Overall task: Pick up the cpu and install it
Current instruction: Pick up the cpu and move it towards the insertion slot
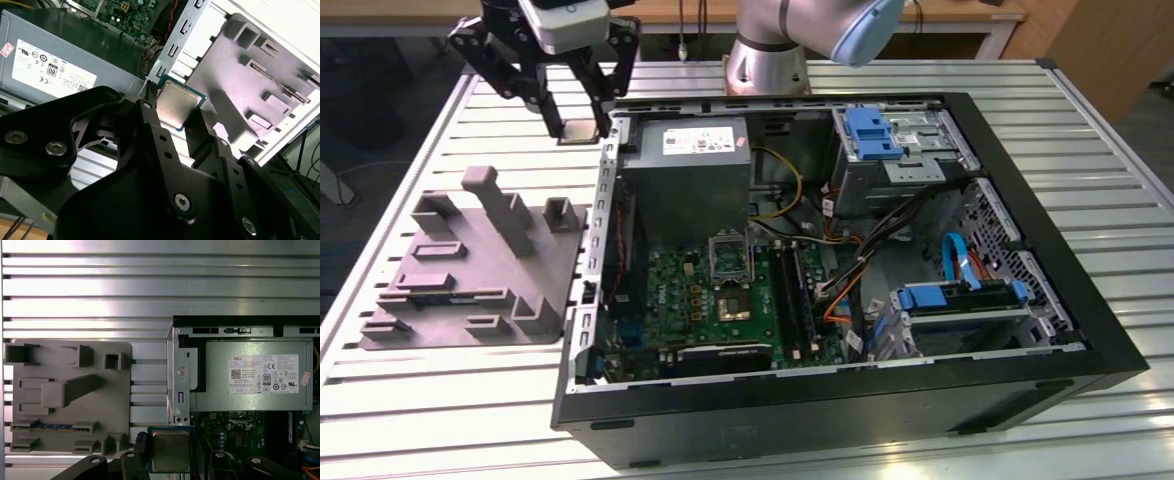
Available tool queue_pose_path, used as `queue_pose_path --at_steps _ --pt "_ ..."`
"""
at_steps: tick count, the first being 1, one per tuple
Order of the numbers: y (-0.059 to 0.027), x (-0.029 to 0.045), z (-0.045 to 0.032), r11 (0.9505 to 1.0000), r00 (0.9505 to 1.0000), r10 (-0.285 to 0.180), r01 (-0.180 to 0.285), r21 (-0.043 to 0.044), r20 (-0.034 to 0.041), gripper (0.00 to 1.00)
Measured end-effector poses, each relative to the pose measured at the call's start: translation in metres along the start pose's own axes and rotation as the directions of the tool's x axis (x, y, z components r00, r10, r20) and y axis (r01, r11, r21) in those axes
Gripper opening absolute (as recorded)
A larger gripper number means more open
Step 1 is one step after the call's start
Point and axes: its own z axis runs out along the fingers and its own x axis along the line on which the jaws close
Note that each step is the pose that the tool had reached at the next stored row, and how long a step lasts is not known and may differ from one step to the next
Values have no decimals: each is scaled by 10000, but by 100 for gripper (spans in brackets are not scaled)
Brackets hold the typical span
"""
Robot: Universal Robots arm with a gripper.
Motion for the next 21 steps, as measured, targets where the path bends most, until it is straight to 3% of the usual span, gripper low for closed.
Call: queue_pose_path --at_steps 21 --pt "1 -76 0 10000 10000 0 0 0 0 47"
